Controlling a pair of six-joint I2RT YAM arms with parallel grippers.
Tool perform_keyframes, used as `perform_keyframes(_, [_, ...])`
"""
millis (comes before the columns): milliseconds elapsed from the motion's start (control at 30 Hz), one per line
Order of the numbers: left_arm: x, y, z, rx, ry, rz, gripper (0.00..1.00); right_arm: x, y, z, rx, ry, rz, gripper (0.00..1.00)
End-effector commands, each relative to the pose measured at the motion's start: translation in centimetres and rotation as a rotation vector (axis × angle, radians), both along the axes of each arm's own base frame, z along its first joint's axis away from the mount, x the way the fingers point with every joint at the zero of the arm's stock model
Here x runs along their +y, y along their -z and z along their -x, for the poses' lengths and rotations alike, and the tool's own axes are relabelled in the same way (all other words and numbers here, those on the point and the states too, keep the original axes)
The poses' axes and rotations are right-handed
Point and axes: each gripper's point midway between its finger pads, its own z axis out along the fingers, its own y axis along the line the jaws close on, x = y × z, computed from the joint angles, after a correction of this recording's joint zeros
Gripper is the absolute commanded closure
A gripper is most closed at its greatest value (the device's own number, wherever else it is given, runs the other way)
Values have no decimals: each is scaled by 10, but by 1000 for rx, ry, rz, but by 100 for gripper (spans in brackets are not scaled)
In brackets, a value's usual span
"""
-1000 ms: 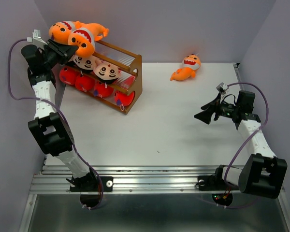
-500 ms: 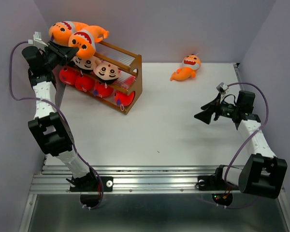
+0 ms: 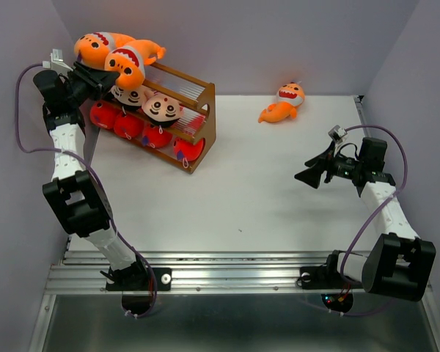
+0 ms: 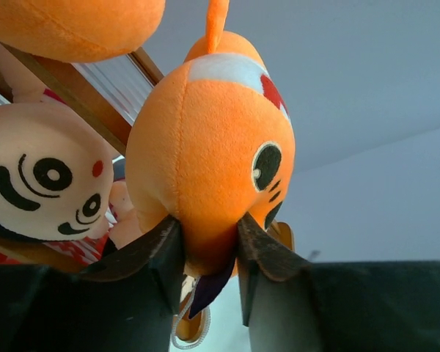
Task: Place and organize the stuffed toys onto the shelf
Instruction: Adjust the position of the stuffed toy
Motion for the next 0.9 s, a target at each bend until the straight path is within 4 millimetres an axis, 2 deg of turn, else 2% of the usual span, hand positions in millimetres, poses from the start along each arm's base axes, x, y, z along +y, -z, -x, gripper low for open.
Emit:
perform_keyframes(0, [-3,-49,18,-127,-13,-62,56,0,-2,1,-24,-16,-4,0])
perform_keyframes(200, [-3,-53,20,-137,-16,-62,50,1,-2,1,-28,-18,-3,0])
perform_keyframes(333, [-4,-57,22,-150,-15,-54,41,1,-2,2,-25,-18,-4,0])
perform_keyframes(567, [-2,-61,26,-168,-18,-53,39,1,-2,2,-26,-19,-3,0])
perform_keyframes(633, [0,-64,27,-176,-23,-55,33,1,-2,2,-28,-19,-2,0])
perform_keyframes(867, [0,-66,31,-187,-19,-52,32,1,-1,2,-23,-21,-4,0])
